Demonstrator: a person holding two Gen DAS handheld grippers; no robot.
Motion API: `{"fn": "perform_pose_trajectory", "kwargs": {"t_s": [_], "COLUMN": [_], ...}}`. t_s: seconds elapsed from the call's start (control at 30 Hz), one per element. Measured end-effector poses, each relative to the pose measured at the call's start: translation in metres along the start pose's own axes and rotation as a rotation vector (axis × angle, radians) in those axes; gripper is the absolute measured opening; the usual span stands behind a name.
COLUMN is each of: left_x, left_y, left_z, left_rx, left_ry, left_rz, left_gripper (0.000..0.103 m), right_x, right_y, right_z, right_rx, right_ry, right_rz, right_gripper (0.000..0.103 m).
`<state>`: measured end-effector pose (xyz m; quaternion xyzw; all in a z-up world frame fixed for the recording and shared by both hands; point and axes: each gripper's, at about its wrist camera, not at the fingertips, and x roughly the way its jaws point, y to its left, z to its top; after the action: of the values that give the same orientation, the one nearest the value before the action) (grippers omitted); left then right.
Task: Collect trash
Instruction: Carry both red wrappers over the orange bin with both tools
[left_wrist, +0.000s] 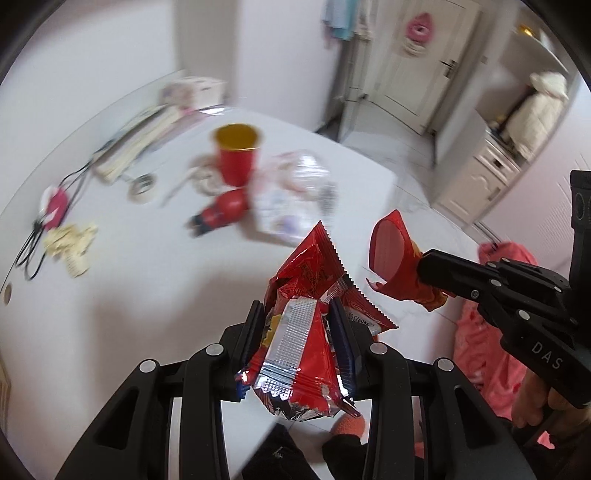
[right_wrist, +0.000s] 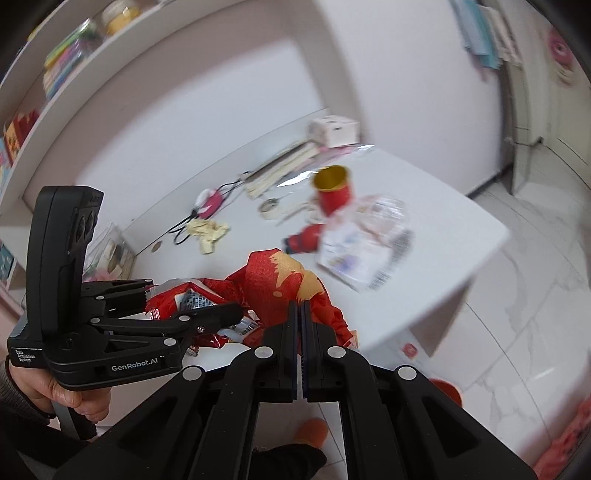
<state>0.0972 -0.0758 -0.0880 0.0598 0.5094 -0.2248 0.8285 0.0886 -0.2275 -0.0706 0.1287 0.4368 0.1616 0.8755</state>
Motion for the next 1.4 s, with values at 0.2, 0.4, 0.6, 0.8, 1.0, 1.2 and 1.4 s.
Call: {"fn": "perform_pose_trajectory", "kwargs": {"t_s": [0.2,0.4,0.6,0.8,1.0,1.2,1.4], "left_x": [0.026,0.057,0.097,0.153,0.221,0.280,0.318], "left_y": [-0.058,-0.104,-0.133,-0.152,-0.146,-0.150,-0.150], "left_z": [0.007,0.011,0.012,0.005,-0.012,-0.031,-0.040], "left_rx": [0.121,0.229,0.292,0.315,0.290,0.286,0.304], "left_ry": [0.044,0.102,0.162,0.243,0.323,0.388,0.419], "left_rz": [-0.064,-0.127,-0.179,-0.211,-0.210,-0.202,-0.184], "left_gripper": [0.038,0.038,0.038,0.038,0.038,0.038,0.038], "right_x": [-0.042,-0.068,-0.068,-0.038,0.015,0.061,0.102], "right_y": [-0.048,-0.090,-0.134,-0.175,-0.222,-0.256,-0.280], "right_z": [-0.028,-0.057,-0.090,-0.117,-0.156,-0.188,-0.219], "right_rx": [0.110,0.222,0.356,0.472,0.582,0.638,0.684], "right_ry": [-0.034,-0.054,-0.049,-0.020,0.023,0.053,0.085], "right_rz": [-0.075,-0.152,-0.230,-0.274,-0.297,-0.327,-0.341], "right_gripper": [0.002,0.002,0.002,0.002,0.002,0.002,0.002]}}
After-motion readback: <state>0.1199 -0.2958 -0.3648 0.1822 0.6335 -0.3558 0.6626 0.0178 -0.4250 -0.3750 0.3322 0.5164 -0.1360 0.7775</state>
